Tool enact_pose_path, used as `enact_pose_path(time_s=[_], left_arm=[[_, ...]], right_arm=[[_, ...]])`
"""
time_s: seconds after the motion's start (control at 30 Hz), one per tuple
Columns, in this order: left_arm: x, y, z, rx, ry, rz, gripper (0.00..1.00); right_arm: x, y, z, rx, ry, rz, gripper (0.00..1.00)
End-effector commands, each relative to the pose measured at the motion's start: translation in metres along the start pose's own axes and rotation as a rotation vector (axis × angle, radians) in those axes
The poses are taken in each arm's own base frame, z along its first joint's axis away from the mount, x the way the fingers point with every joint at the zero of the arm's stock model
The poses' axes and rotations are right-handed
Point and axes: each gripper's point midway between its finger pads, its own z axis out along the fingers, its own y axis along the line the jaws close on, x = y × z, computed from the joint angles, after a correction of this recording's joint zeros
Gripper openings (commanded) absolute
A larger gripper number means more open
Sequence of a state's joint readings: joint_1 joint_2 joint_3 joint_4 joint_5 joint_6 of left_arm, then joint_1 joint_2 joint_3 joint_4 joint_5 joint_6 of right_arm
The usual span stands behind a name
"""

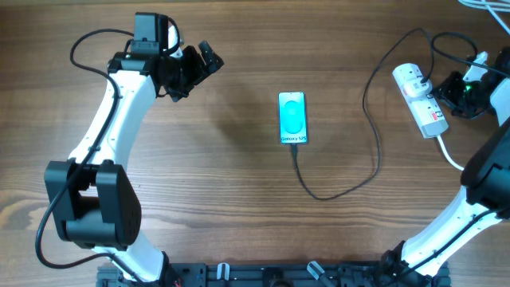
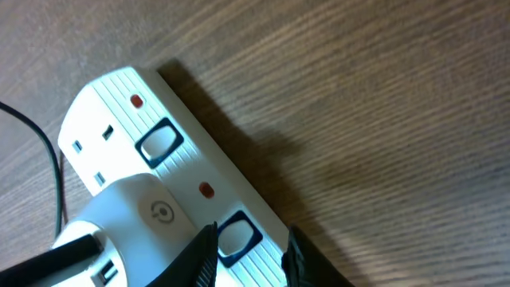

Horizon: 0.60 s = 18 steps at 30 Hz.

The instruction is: Plug charger to phone and switch on socket

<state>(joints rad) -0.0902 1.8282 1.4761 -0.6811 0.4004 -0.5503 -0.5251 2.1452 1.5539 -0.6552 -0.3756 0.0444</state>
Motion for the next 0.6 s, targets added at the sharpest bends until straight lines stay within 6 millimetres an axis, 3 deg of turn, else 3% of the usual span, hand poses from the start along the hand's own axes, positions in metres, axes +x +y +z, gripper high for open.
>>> enact_pose_path(time_s=[0.0, 0.27, 0.57], left_arm=[[-0.0035, -0.0016, -0.0062, 0.0, -0.02, 0.027, 1.0], [-0.0035, -0.0016, -0.0062, 0.0, -0.02, 0.027, 1.0], [-0.0035, -0.0016, -0.0062, 0.0, -0.02, 0.027, 1.0]], right_arm=[[0.0118, -0.0084, 0.0108, 0.029, 0.042, 0.021, 0.3], [0.0106, -0.007, 0.0122, 0.037, 0.037, -0.047, 0.47], [0.0142, -0.0058, 0.0174, 0.128, 0.057, -0.138, 0.55]])
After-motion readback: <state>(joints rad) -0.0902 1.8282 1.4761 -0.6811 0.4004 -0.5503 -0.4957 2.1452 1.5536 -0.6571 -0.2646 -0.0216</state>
